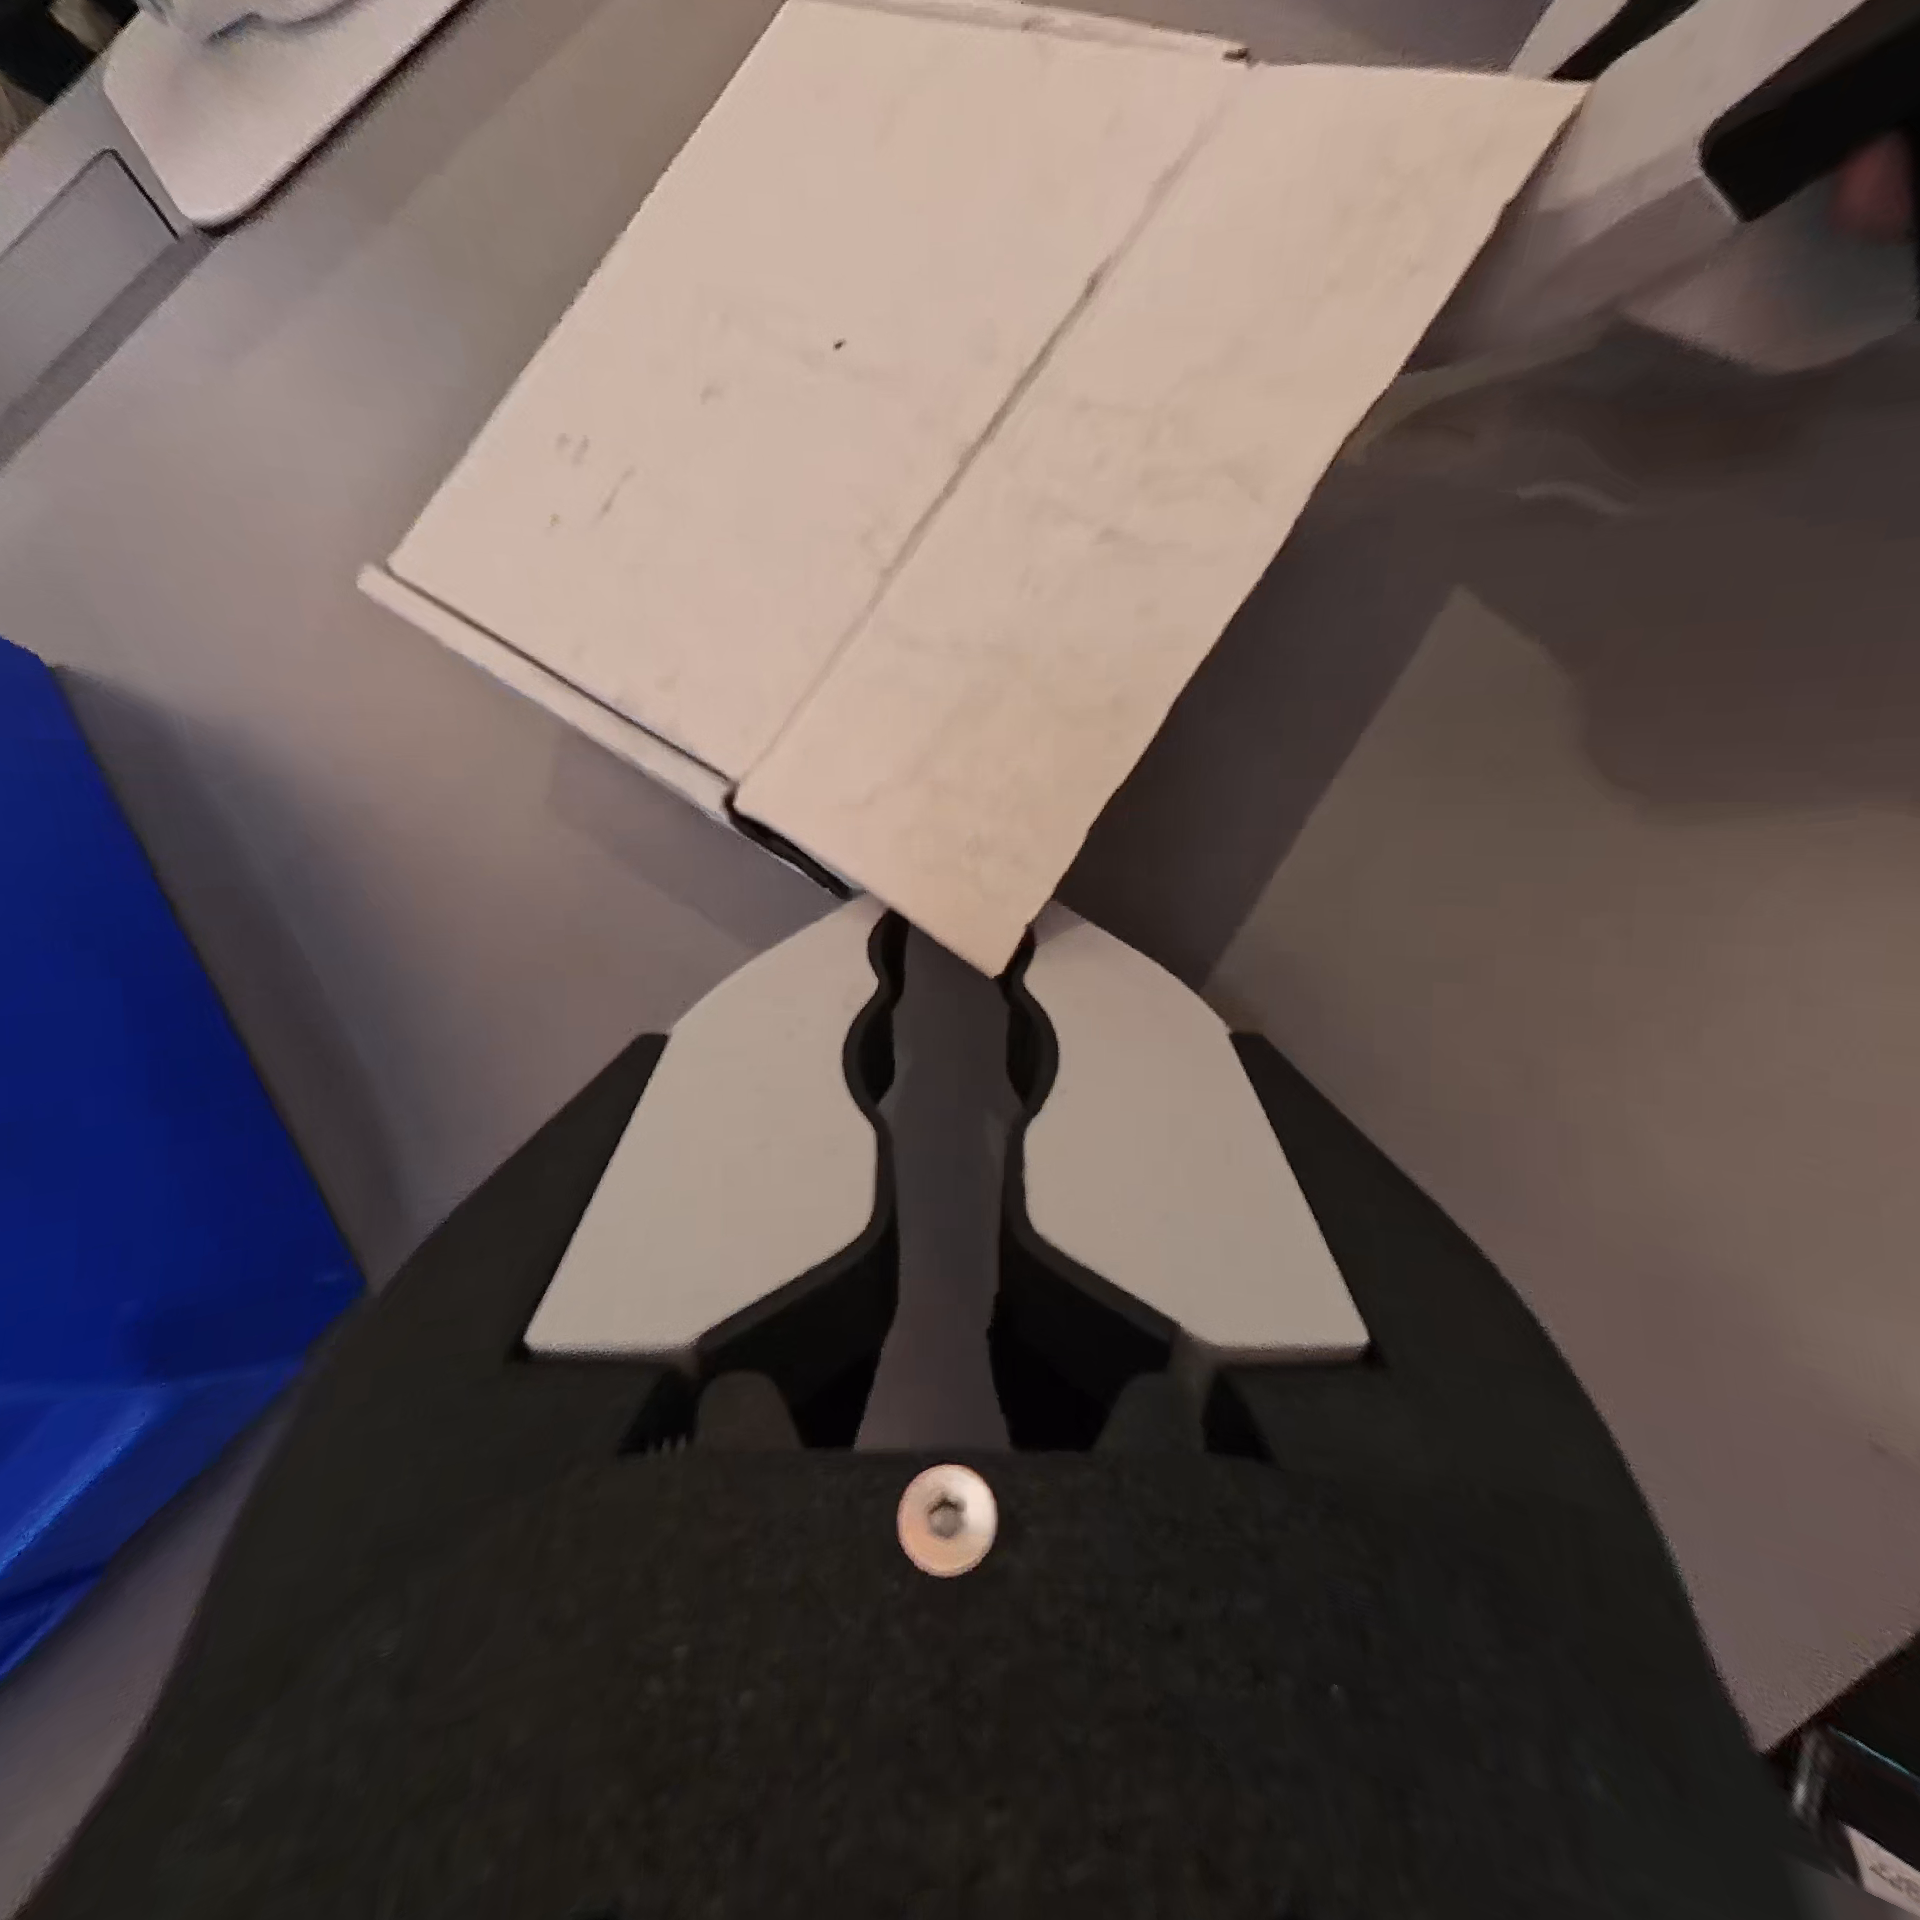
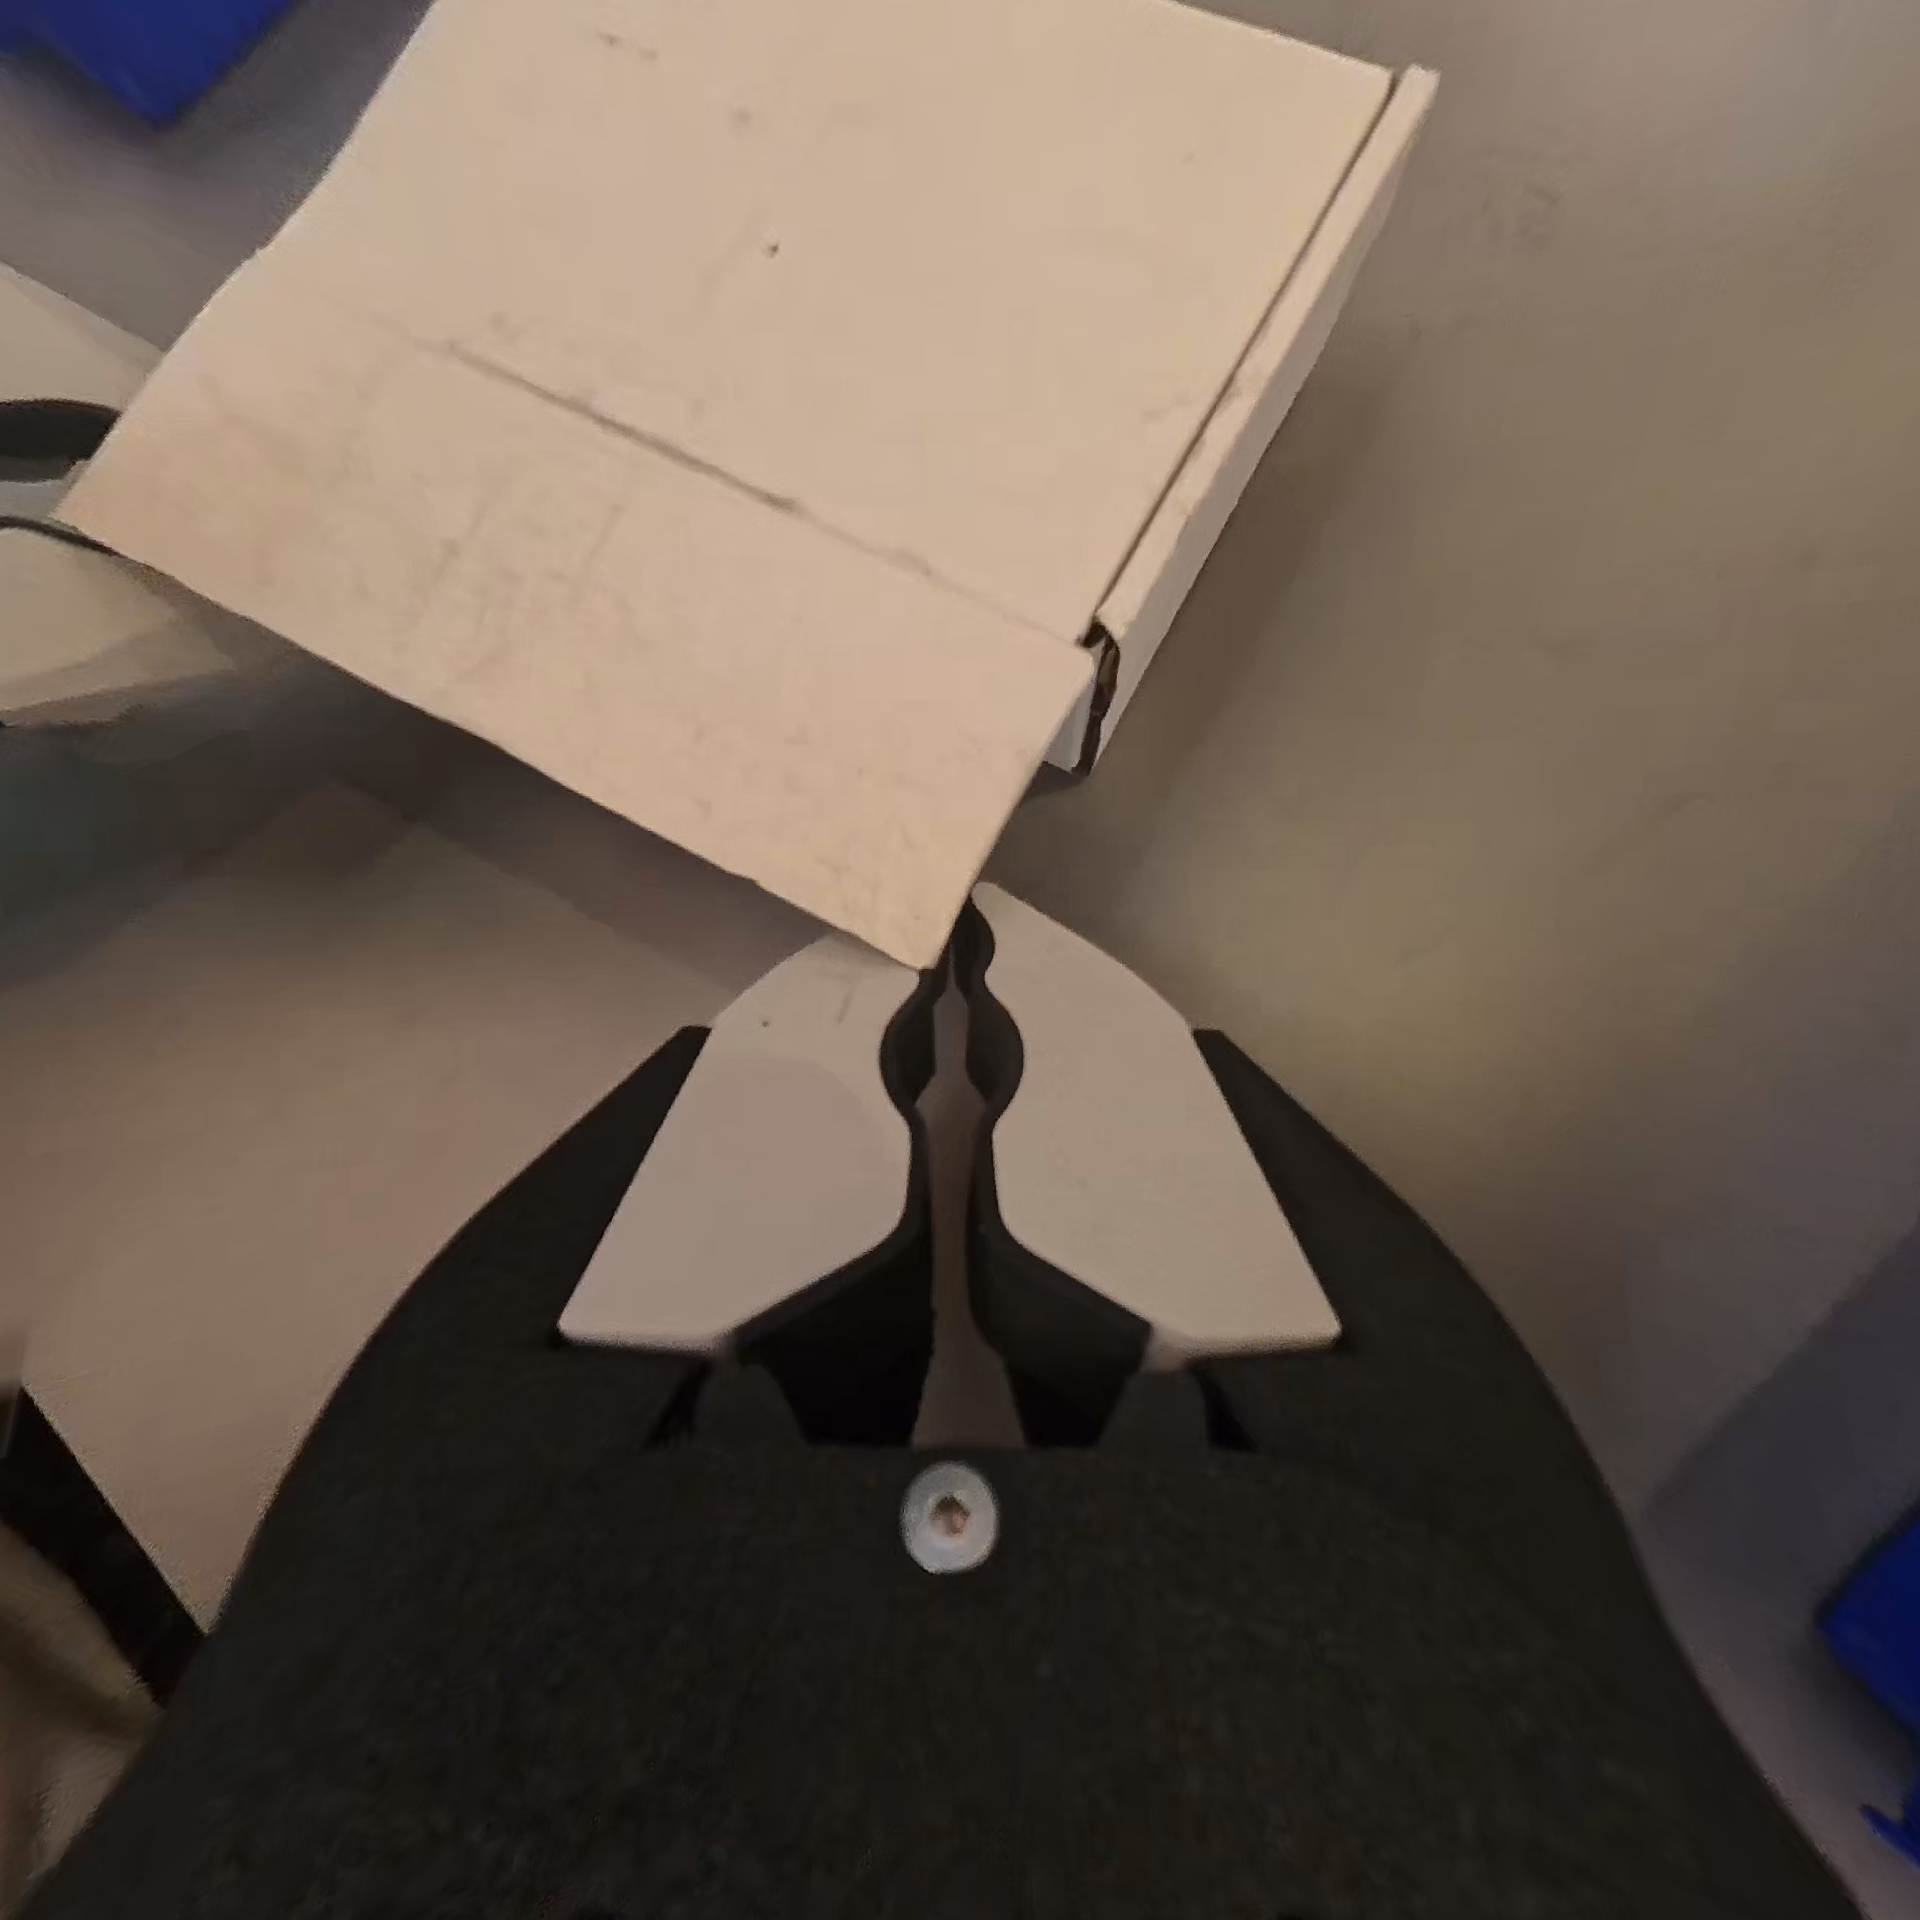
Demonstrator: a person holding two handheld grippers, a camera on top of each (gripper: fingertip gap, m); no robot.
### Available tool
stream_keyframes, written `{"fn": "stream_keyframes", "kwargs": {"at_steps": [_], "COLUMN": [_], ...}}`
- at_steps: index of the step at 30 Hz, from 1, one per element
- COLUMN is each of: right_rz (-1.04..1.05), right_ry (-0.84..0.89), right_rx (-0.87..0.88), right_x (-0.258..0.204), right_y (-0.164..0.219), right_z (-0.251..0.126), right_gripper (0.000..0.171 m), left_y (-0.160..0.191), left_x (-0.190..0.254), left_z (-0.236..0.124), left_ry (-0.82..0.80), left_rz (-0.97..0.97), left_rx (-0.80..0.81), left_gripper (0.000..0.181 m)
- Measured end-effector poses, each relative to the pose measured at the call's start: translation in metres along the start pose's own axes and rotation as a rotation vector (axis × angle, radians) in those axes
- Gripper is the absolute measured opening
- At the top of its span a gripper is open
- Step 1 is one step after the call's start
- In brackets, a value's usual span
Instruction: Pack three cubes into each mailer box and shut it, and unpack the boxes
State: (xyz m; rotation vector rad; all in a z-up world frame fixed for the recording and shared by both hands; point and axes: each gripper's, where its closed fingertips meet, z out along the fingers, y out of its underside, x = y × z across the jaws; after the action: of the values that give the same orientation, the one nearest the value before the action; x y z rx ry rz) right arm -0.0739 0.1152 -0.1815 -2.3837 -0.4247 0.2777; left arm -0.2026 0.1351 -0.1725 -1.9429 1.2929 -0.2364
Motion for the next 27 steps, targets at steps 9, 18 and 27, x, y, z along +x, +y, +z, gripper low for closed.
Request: {"fn": "stream_keyframes", "kwargs": {"at_steps": [9,18,27], "right_rz": [0.065,0.025,0.069], "right_ry": [-0.046,-0.144,-0.249], "right_rx": [-0.016,0.068,0.111], "right_x": [0.001,-0.004,-0.012], "right_y": [0.004,0.007,-0.004], "right_z": [0.014,-0.002,0.001], "right_gripper": [0.000,0.016,0.029], "left_y": [0.009,0.017,0.016], "left_x": [-0.004,-0.008,-0.005], "left_z": [0.018,0.020,0.022], "left_ry": [0.044,0.087,0.143], "left_rz": [-0.035,-0.109,-0.123], "left_rx": [-0.034,-0.055,-0.043], "left_gripper": [0.004,0.002,0.002]}}
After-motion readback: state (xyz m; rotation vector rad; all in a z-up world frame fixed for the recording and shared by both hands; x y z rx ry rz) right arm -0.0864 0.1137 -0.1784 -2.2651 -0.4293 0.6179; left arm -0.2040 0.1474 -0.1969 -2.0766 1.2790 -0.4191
